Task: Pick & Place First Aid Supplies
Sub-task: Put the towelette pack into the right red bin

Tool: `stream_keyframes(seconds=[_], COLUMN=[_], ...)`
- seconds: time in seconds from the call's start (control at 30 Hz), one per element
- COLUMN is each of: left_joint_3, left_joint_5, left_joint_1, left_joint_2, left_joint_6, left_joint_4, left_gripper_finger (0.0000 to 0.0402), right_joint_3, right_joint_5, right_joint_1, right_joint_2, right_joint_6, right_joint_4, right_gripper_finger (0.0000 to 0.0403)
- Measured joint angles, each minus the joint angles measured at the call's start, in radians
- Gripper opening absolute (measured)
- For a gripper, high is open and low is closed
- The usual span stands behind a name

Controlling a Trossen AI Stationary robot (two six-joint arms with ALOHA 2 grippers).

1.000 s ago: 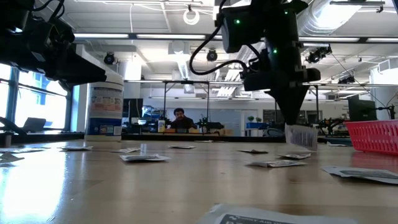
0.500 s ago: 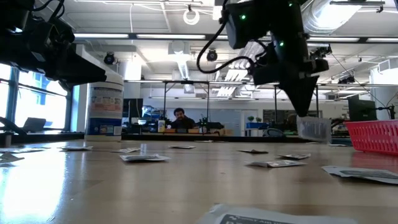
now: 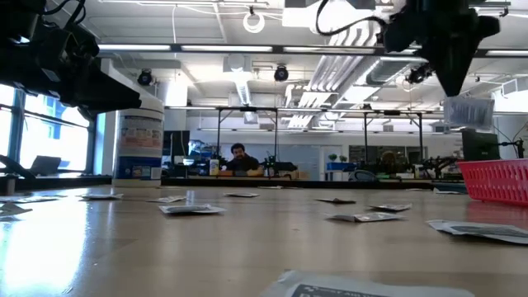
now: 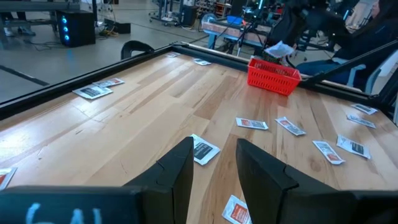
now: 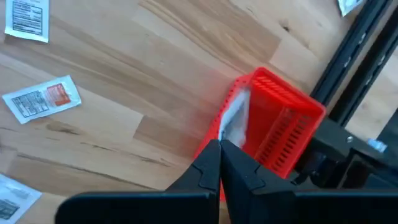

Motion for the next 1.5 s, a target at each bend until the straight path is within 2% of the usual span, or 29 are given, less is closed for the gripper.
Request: stream_keyframes(seconds=[0.23, 0.47, 0.6, 0.73, 0.97, 1.07, 1.23, 1.5], left_joint_3=[0.000, 0.000, 0.000, 0.000, 0.000, 0.000, 0.000, 0.000], left_joint_5=[-0.001, 0.000, 0.000, 0.000, 0.000, 0.000, 0.000, 0.000], left_joint_1=[0.000, 0.000, 0.000, 0.000, 0.000, 0.000, 0.000, 0.000], left_joint_2=[0.000, 0.000, 0.000, 0.000, 0.000, 0.000, 0.000, 0.000], left_joint_6=[0.000, 0.000, 0.000, 0.000, 0.000, 0.000, 0.000, 0.000], left_joint_4=[0.000, 0.000, 0.000, 0.000, 0.000, 0.000, 0.000, 0.000], left_gripper_finger=[0.0119, 0.0119, 0.0119, 0.0119, 0.0119, 0.0119, 0.0119, 0.0119], right_joint_3=[-0.134, -0.309, -0.364, -0.359, -0.229, -0.185, -0.177, -0.157], right_joint_5=[-0.025, -0.088, -0.106, -0.100, -0.032, 0.011, 0.033, -0.071], right_joint_1=[0.029, 0.028, 0.028, 0.028, 0.063, 0.102, 0.179, 0.306], right_joint_2=[-0.085, -0.096, -0.096, -0.096, -0.096, -0.096, -0.077, 0.119], right_joint_6=[0.128, 0.133, 0.131, 0.123, 0.122, 0.122, 0.119, 0.065], right_joint_4=[-0.005, 0.013, 0.072, 0.081, 0.105, 0.190, 0.463, 0.831], right_gripper_finger=[0.0000, 0.0000, 0.0000, 0.0000, 0.0000, 0.0000, 0.0000, 0.0000])
